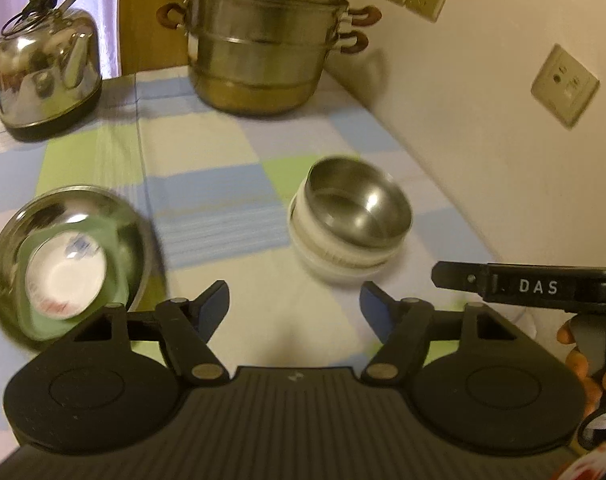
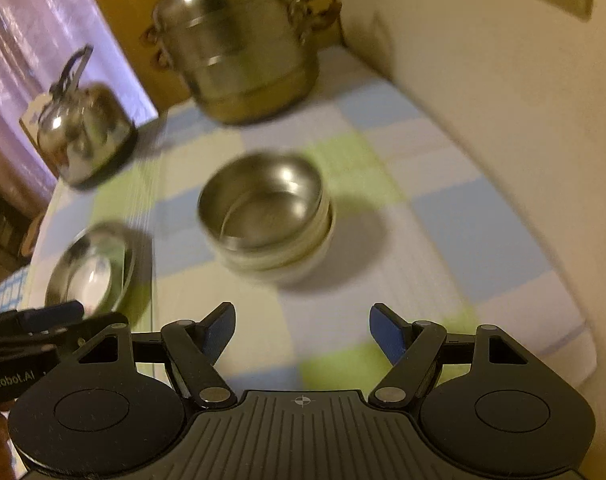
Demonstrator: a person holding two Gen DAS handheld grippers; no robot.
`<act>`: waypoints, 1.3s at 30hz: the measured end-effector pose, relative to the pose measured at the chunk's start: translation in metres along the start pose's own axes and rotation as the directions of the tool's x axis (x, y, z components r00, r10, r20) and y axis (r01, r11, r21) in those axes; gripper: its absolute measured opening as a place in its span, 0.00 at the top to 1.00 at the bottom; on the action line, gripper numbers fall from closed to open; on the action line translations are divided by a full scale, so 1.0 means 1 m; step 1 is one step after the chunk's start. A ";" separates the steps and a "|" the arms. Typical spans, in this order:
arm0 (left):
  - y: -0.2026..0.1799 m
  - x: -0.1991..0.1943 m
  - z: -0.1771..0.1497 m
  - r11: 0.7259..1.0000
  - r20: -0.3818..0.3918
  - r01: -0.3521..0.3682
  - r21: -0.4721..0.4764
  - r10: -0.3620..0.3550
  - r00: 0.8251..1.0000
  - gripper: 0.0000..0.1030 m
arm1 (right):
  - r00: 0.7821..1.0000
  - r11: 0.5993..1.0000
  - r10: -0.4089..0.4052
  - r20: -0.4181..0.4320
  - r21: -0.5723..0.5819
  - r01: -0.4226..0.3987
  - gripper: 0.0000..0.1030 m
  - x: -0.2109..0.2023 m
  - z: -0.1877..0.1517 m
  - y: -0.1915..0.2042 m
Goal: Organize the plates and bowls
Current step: 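Move both grippers to the bowl stack's rim and close them side by side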
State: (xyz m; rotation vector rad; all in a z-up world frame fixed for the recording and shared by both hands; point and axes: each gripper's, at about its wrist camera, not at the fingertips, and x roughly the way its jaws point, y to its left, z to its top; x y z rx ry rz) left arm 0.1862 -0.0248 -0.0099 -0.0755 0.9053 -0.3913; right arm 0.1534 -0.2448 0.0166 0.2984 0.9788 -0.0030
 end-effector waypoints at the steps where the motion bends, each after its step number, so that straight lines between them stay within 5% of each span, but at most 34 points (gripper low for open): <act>1: -0.003 0.005 0.005 1.000 0.009 0.000 -0.010 0.000 1.000 0.34 | 1.000 1.000 0.007 0.009 -0.004 -0.007 0.28 0.002 0.007 -0.004; 9: -0.022 0.058 0.040 0.995 0.011 -0.068 -0.076 0.069 0.998 0.37 | 0.997 0.994 0.077 -0.002 -0.075 -0.077 0.28 0.043 0.052 -0.023; 24: -0.016 0.118 0.047 0.972 -0.096 -0.140 -0.191 0.123 0.988 0.63 | 0.969 0.978 0.196 -0.148 -0.044 -0.204 0.47 0.114 0.077 -0.045; 26: -0.014 0.122 0.047 0.970 -0.107 -0.132 -0.204 0.112 0.988 0.70 | 0.967 0.977 0.196 -0.161 -0.049 -0.206 0.55 0.118 0.078 -0.044; 32: -0.016 0.127 0.046 0.974 -0.112 -0.136 -0.183 0.117 0.987 0.72 | 0.968 0.980 0.179 -0.174 -0.050 -0.190 0.69 0.121 0.077 -0.045; 39: -0.017 0.123 0.046 0.979 -0.092 -0.123 -0.160 0.109 0.990 0.74 | 0.974 0.983 0.137 -0.178 -0.093 -0.156 0.75 0.121 0.076 -0.037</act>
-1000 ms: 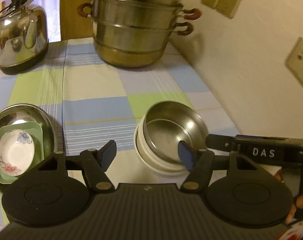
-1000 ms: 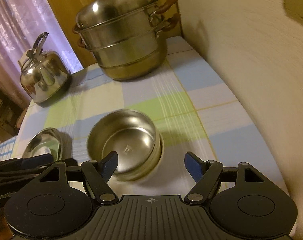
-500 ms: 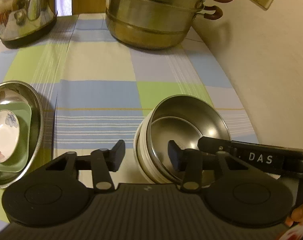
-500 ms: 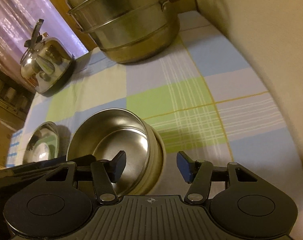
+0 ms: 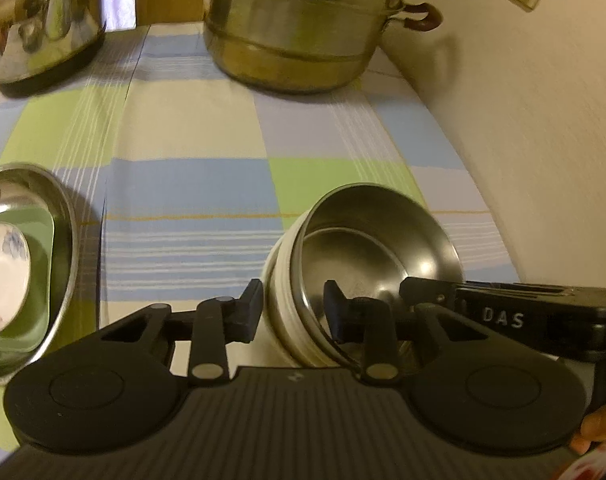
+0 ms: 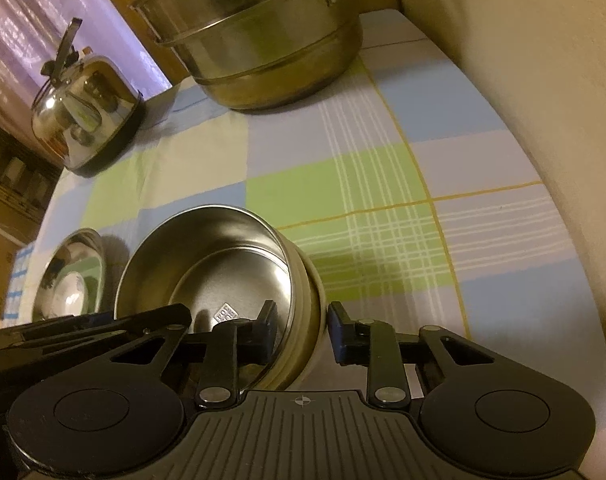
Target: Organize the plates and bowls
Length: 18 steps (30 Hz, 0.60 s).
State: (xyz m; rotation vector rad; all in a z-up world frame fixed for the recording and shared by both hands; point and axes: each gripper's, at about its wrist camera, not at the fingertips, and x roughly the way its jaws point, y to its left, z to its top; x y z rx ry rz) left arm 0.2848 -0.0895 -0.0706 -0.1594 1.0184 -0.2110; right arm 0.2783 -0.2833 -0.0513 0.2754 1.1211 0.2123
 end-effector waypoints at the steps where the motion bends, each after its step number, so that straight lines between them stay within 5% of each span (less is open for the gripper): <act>1: -0.001 -0.001 0.000 1.000 0.007 -0.015 0.005 0.015 1.000 0.75 | 1.000 1.000 0.002 -0.002 -0.007 -0.002 0.77 0.000 0.000 0.002; 18: 0.040 -0.013 -0.007 0.994 0.020 -0.074 -0.077 0.076 0.997 0.74 | 0.997 0.998 0.062 -0.055 -0.014 -0.062 0.79 0.021 0.006 0.036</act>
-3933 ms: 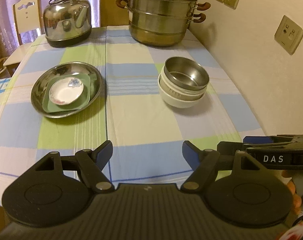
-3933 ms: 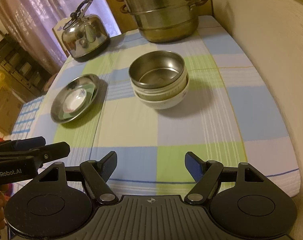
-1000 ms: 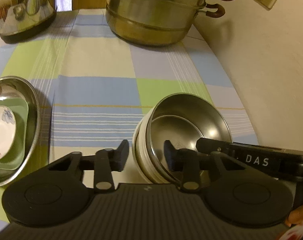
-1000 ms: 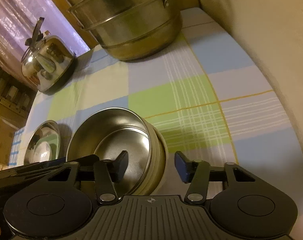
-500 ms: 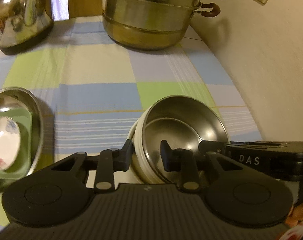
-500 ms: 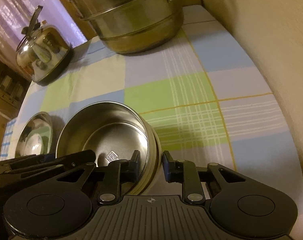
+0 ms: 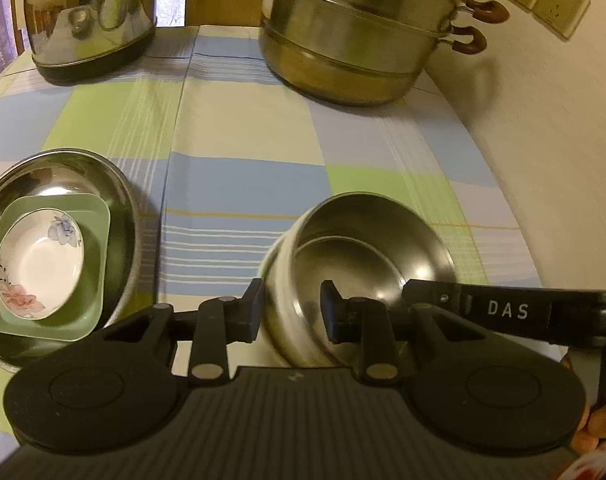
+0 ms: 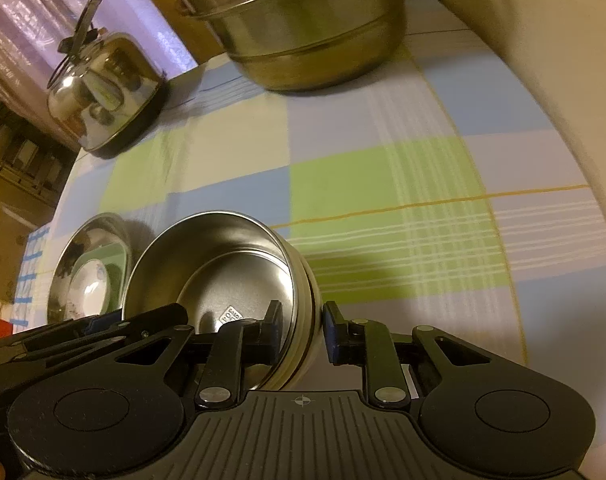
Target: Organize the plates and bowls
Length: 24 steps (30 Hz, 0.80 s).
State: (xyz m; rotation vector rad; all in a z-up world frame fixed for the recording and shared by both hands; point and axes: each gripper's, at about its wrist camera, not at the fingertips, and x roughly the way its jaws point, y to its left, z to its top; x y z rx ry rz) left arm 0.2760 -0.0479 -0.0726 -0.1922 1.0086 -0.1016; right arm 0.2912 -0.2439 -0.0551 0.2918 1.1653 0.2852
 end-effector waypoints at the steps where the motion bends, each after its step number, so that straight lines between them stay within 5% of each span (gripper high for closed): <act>1: 0.002 -0.001 0.000 1.000 0.005 -0.011 0.001 0.011 1.000 0.75 | 1.000 1.000 0.007 -0.005 0.001 -0.007 0.79 0.002 0.000 0.003; 24: 0.029 -0.013 0.001 1.000 0.019 -0.023 -0.009 0.023 1.000 0.74 | 1.000 0.997 -0.017 0.012 -0.071 0.018 0.79 0.008 -0.009 0.038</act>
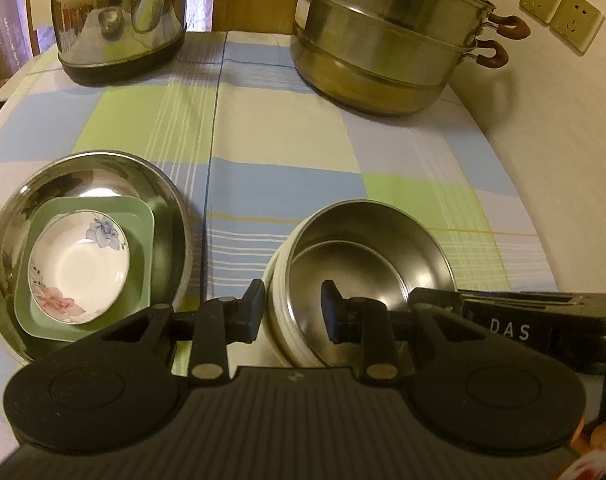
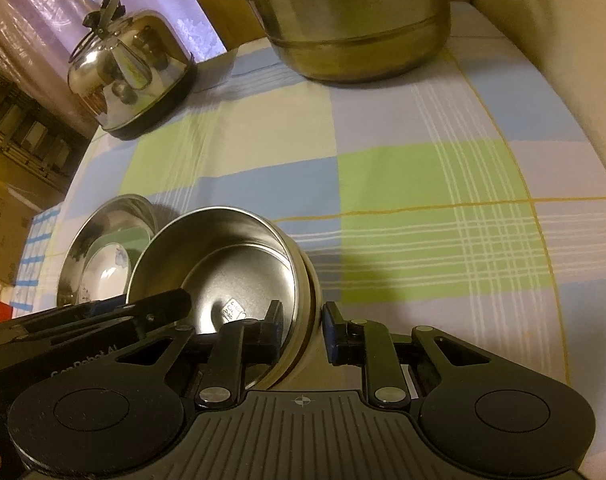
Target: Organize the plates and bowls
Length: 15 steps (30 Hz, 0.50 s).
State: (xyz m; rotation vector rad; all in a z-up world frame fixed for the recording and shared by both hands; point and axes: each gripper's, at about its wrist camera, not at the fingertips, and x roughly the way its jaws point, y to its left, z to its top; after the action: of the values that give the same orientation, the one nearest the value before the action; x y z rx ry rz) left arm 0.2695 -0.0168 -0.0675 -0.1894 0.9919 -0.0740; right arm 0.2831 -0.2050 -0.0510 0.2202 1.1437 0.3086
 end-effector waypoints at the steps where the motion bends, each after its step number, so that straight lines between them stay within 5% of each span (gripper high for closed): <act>1: 0.001 -0.002 0.000 1.000 0.004 0.003 -0.001 -0.003 1.000 0.73 | 1.000 1.000 -0.010 0.011 -0.011 0.010 0.79 -0.002 -0.001 0.003; 4: 0.006 -0.012 0.000 1.000 0.023 0.015 0.000 -0.015 1.000 0.70 | 0.999 0.999 -0.036 0.034 -0.026 0.037 0.76 -0.009 -0.002 0.008; 8: 0.011 -0.028 -0.001 1.000 0.057 0.016 0.018 -0.017 0.998 0.66 | 0.997 0.998 -0.055 0.058 -0.014 0.056 0.54 -0.019 -0.007 0.011; 15: 0.022 -0.063 -0.012 0.998 0.098 0.024 0.051 -0.029 0.995 0.53 | 0.993 0.998 -0.062 0.104 0.002 0.062 0.40 -0.043 -0.018 0.021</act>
State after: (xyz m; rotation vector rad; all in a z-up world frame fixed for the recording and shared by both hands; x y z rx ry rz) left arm 0.2243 0.0121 -0.0264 -0.1593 0.8879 -0.1127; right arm 0.2471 -0.1997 -0.0145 0.1970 1.0453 0.2403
